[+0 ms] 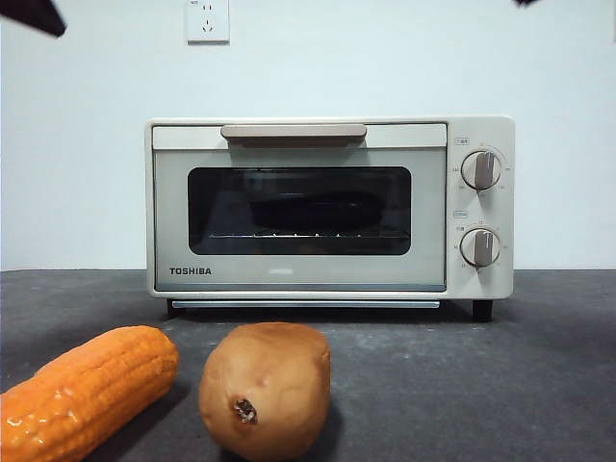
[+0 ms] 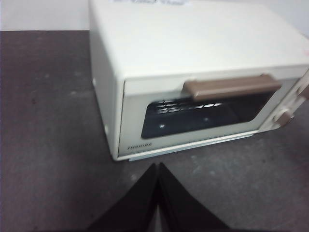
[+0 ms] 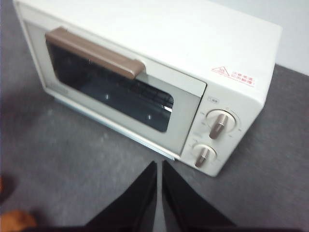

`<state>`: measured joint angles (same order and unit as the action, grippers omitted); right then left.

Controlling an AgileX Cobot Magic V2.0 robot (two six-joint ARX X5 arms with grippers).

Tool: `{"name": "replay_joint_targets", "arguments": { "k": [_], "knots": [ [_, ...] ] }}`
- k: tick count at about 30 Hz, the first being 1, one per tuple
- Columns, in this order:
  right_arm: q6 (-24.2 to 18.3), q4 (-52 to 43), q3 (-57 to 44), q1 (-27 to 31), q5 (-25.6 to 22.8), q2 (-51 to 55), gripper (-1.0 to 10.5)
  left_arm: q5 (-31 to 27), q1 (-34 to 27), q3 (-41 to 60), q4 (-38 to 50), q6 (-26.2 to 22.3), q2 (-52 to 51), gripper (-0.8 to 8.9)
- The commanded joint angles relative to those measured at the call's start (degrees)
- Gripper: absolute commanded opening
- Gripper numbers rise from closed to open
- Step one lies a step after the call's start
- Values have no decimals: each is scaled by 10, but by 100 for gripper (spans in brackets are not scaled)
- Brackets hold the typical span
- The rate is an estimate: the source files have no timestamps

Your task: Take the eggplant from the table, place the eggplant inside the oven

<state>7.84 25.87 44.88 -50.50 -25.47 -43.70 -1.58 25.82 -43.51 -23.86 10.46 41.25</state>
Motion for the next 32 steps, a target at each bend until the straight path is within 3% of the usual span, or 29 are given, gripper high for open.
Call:
{"name": "replay_joint_targets", "arguments": {
  "k": [1, 4, 22, 24, 26, 27, 32],
  "knots": [
    [5, -95, -53, 0, -3, 11, 4, -23, 15, 35, 30, 5, -24, 4],
    [6, -171, -106, 5, -5, 20, 4, -26, 22, 60, 38, 16, -44, 4],
    [7, -169, -115, 5, -5, 23, 4, -25, 24, 63, 19, 28, -57, 4],
    [7, -169, -115, 5, -5, 23, 4, -27, 14, 63, 6, 21, -89, 4],
    [7, -169, -115, 5, -5, 23, 4, -30, -7, 68, 5, -61, -133, 4],
    [7, -169, -115, 5, -5, 23, 4, -30, -21, 74, 10, -76, -152, 4],
    [7, -169, -115, 5, -5, 24, 4, -30, -119, 152, 79, -82, -243, 4]
  ]
}}
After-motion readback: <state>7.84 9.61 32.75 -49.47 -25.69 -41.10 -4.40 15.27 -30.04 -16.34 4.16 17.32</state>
